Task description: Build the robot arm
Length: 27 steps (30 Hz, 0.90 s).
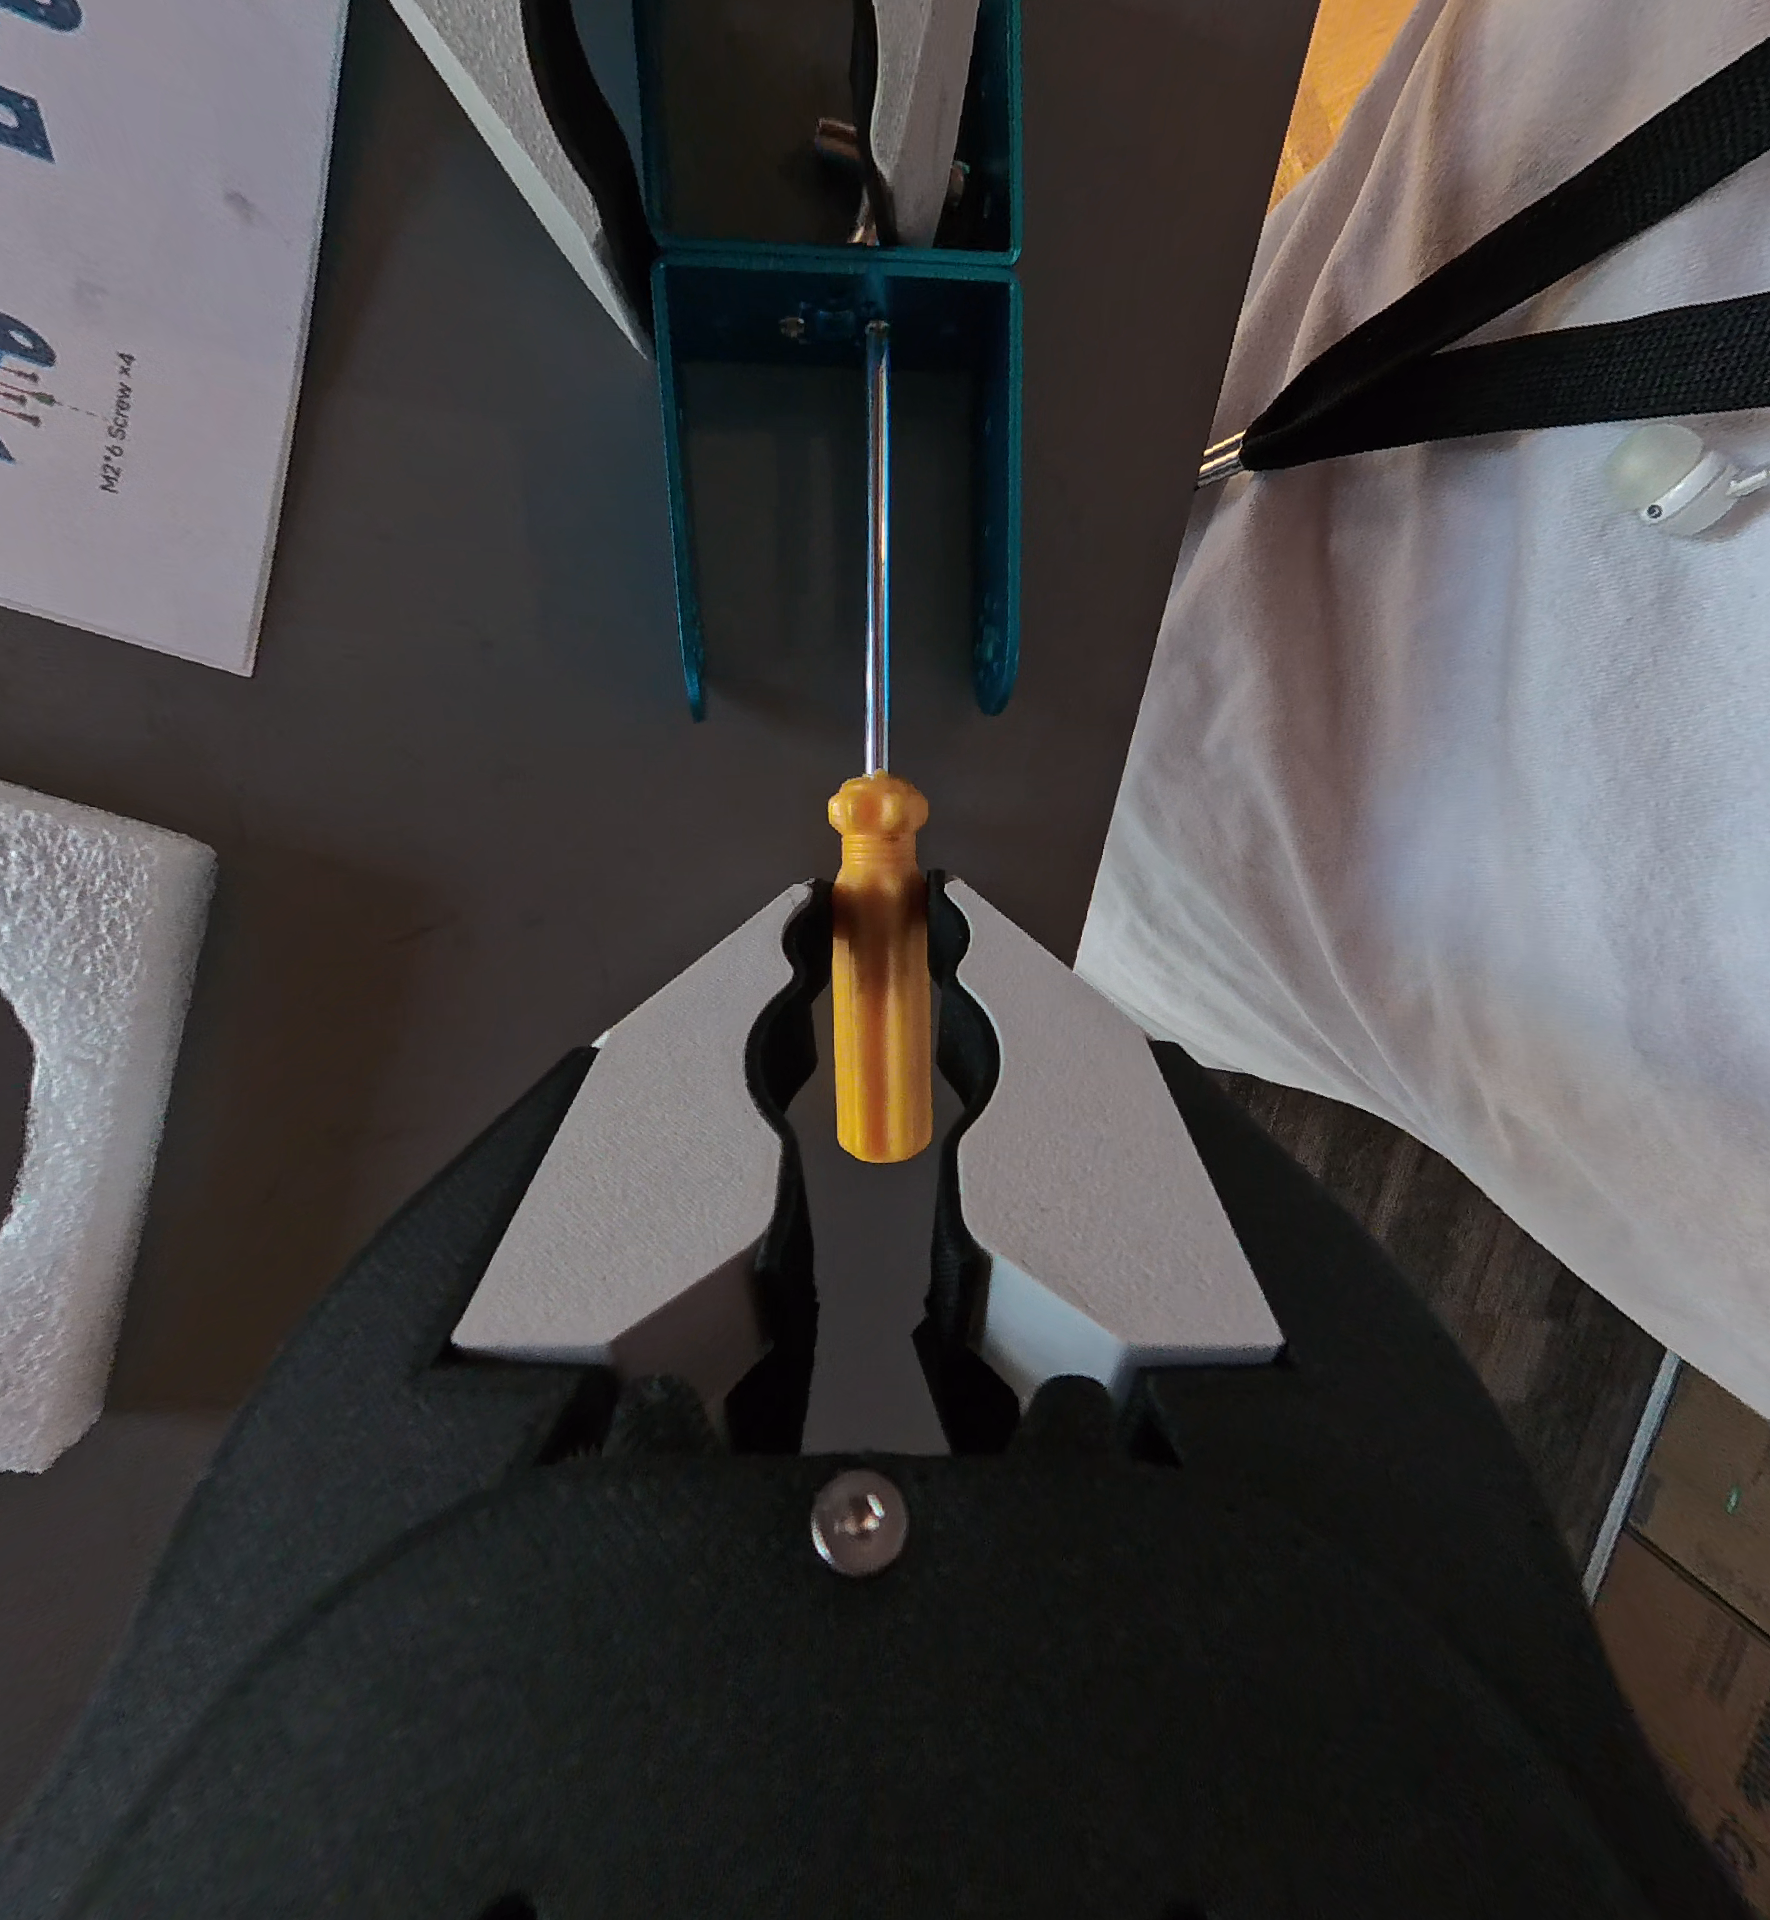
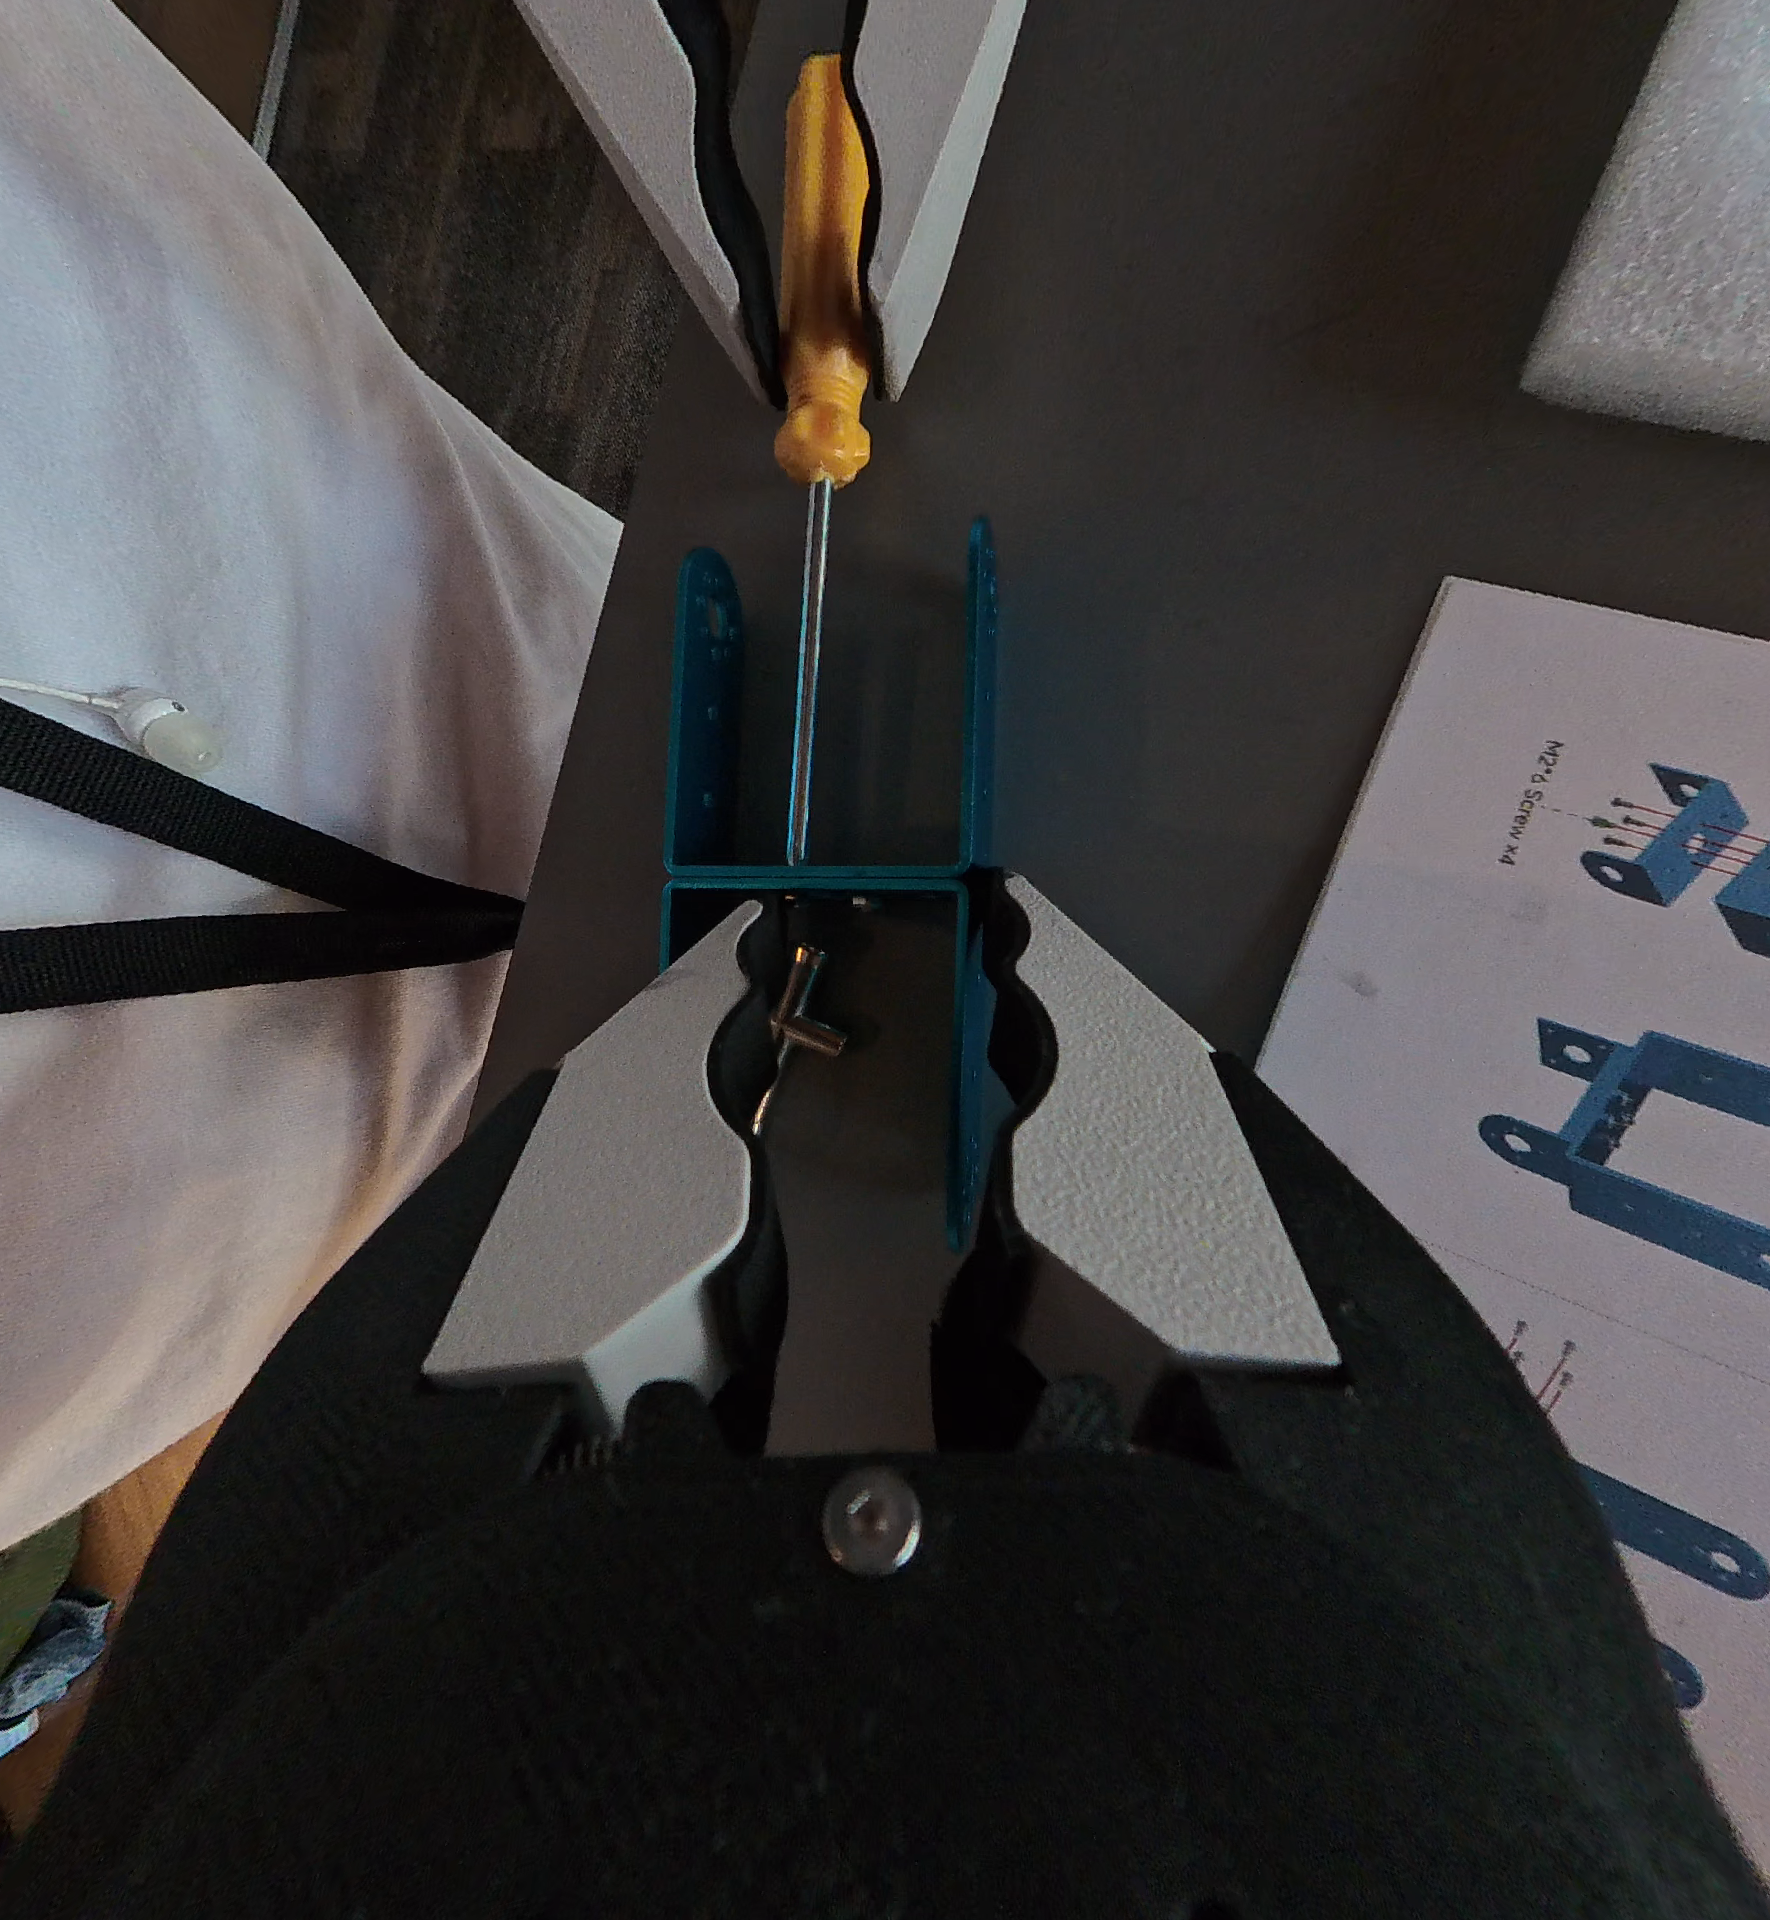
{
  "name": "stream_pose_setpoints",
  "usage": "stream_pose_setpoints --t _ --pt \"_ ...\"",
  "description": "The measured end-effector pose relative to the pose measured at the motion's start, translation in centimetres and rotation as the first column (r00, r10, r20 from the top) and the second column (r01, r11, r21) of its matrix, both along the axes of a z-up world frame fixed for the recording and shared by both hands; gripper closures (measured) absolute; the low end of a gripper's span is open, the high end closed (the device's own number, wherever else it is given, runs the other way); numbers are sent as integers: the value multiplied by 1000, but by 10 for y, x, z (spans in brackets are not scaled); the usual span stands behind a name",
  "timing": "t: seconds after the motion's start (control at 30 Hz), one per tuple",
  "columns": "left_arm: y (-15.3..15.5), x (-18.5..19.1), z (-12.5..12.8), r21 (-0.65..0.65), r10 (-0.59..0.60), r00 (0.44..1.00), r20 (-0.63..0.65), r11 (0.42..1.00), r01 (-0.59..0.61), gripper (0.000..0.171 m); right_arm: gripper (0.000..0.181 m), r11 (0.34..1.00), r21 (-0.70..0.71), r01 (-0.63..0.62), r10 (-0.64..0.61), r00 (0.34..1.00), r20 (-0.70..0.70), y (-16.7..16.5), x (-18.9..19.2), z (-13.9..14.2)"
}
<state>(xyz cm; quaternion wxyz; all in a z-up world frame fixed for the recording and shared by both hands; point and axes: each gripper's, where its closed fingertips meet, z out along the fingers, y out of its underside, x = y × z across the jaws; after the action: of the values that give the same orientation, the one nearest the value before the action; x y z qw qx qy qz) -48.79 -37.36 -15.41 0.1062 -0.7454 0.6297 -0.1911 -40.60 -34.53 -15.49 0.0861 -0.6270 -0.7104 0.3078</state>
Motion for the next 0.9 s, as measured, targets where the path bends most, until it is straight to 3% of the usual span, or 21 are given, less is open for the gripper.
stream_pose_setpoints --t 0.9 --pt "-1 1 -3 13 -19 1000 -16 1000 19 155 144 999 -48 -12 14 998 59 -3 3 1"
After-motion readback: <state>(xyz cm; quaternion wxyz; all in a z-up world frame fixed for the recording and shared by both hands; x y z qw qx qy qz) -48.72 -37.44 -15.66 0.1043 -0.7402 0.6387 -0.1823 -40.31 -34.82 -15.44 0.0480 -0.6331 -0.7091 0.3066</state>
